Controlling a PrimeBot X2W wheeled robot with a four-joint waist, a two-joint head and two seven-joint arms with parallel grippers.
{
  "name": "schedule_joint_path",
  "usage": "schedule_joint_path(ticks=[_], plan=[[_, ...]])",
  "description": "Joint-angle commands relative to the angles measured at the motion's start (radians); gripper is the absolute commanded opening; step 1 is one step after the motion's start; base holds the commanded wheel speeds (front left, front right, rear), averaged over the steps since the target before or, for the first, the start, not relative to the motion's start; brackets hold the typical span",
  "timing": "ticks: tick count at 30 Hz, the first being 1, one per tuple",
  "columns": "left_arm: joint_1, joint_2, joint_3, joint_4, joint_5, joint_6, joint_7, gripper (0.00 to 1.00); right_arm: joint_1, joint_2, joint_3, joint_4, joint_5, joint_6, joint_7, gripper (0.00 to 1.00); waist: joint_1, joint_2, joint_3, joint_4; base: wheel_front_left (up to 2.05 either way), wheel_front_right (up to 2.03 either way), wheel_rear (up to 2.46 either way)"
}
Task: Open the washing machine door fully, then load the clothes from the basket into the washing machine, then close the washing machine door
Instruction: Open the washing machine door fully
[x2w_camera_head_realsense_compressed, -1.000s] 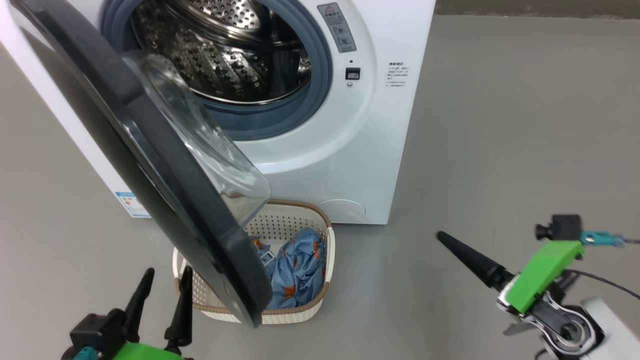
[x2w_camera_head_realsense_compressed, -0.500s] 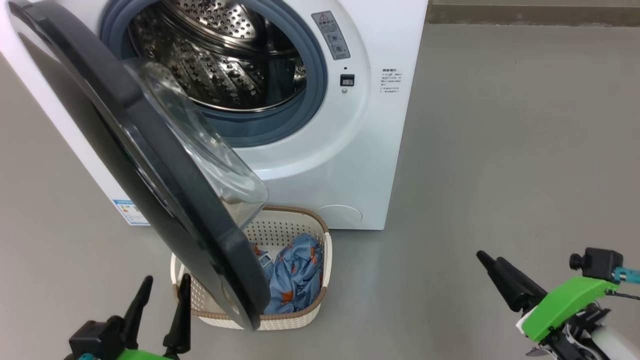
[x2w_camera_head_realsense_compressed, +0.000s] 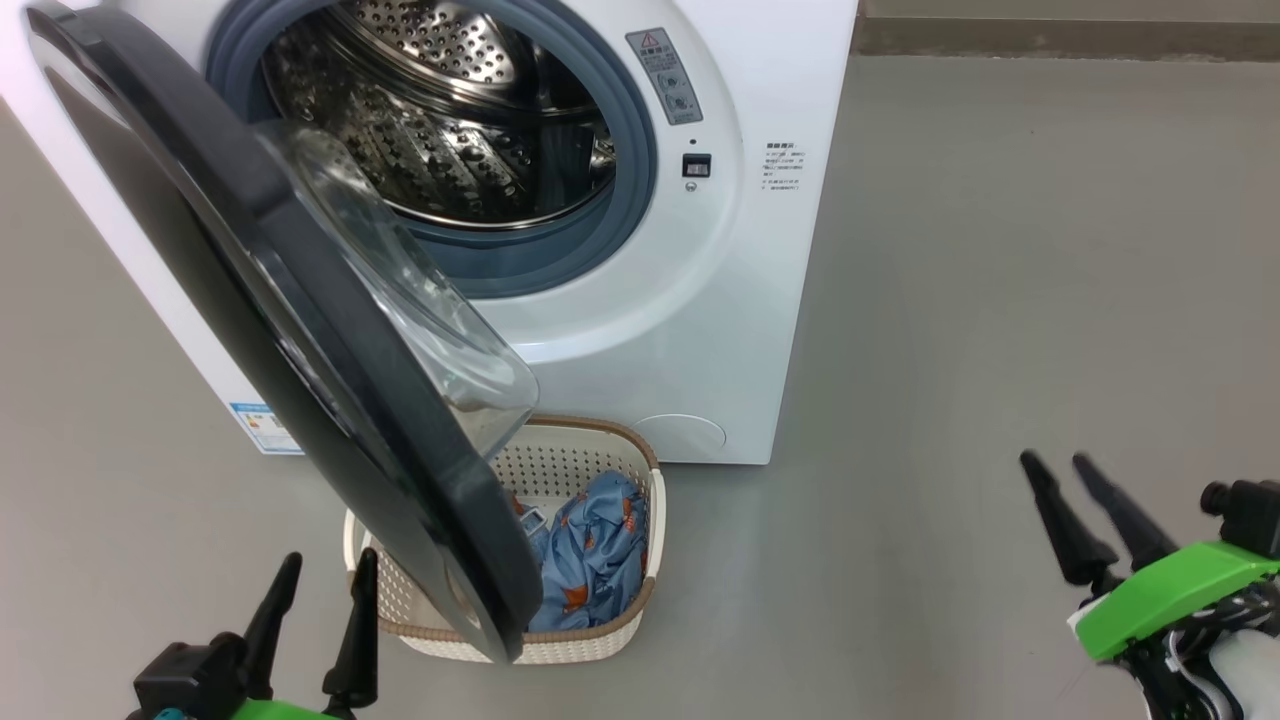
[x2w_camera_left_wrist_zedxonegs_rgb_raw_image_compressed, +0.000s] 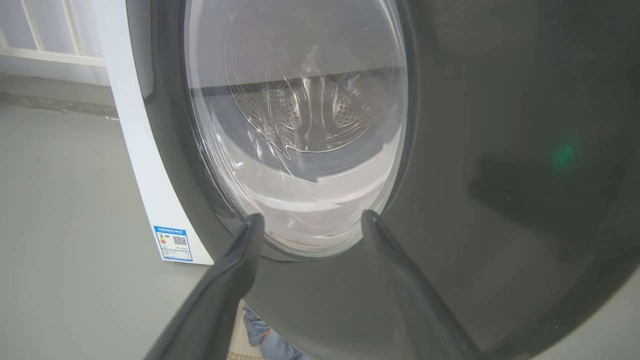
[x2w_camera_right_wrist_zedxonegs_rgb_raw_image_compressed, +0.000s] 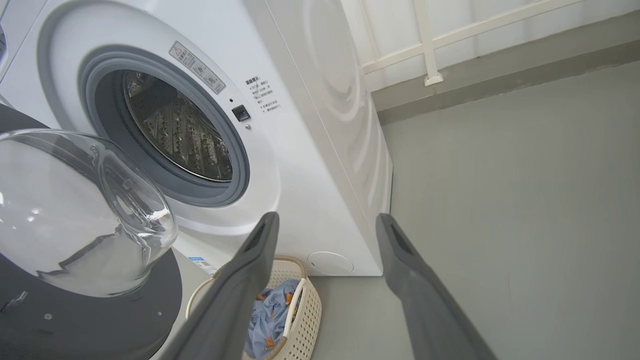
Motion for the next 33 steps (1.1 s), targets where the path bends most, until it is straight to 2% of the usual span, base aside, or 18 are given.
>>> schedule_joint_path(ticks=[1, 6, 11, 27, 28, 29, 30, 31, 33], plan=[[-0.012, 0.016, 0.039, -0.024, 0.011, -0.003, -0.006, 1.0, 0.013, 0.009, -0.045, -0.037, -0.06, 0.002, -0.013, 1.0, 0.0, 0.0, 0.0, 0.0, 0.0, 0.0, 0.0], [-0.011, 0.016, 0.042, -0.026, 0.012, -0.003, -0.006, 1.0, 0.071, 0.069, -0.172, -0.084, -0.207, 0.002, -0.013, 1.0, 0.0, 0.0, -0.001, 0.0, 0.0, 0.0, 0.0], [-0.018, 0.017, 0.041, -0.03, 0.013, -0.003, -0.006, 1.0, 0.108, 0.11, -0.237, -0.102, -0.282, 0.002, -0.013, 1.0, 0.0, 0.0, 0.009, 0.002, 0.0, 0.0, 0.0], [-0.031, 0.021, 0.05, -0.026, 0.009, -0.003, -0.006, 1.0, 0.149, 0.152, -0.281, -0.078, -0.361, 0.002, -0.013, 1.0, 0.0, 0.0, 0.022, 0.007, 0.0, 0.0, 0.0], [-0.032, 0.021, 0.049, -0.026, 0.008, -0.003, -0.006, 0.75, 0.15, 0.153, -0.282, -0.078, -0.364, 0.002, -0.013, 1.0, 0.0, 0.0, 0.021, 0.007, 0.0, 0.0, 0.0], [-0.033, 0.021, 0.05, -0.026, 0.006, -0.003, -0.006, 0.44, 0.15, 0.154, -0.284, -0.078, -0.366, 0.002, -0.013, 1.0, 0.0, 0.0, 0.021, 0.008, 0.0, 0.0, 0.0], [-0.034, 0.022, 0.052, -0.028, 0.005, -0.003, -0.006, 0.05, 0.151, 0.155, -0.286, -0.078, -0.367, 0.002, -0.013, 1.0, 0.0, 0.0, 0.02, 0.008, 0.0, 0.0, 0.0], [-0.036, 0.022, 0.055, -0.03, 0.004, -0.003, -0.006, 0.0, 0.152, 0.156, -0.289, -0.079, -0.369, 0.002, -0.013, 1.0, 0.0, 0.0, 0.019, 0.009, 0.0, 0.0, 0.0], [-0.041, 0.017, 0.076, -0.043, -0.003, -0.003, -0.006, 0.0, 0.155, 0.158, -0.294, -0.08, -0.374, 0.002, -0.013, 1.0, 0.0, 0.0, 0.019, 0.012, 0.0, 0.0, 0.0]])
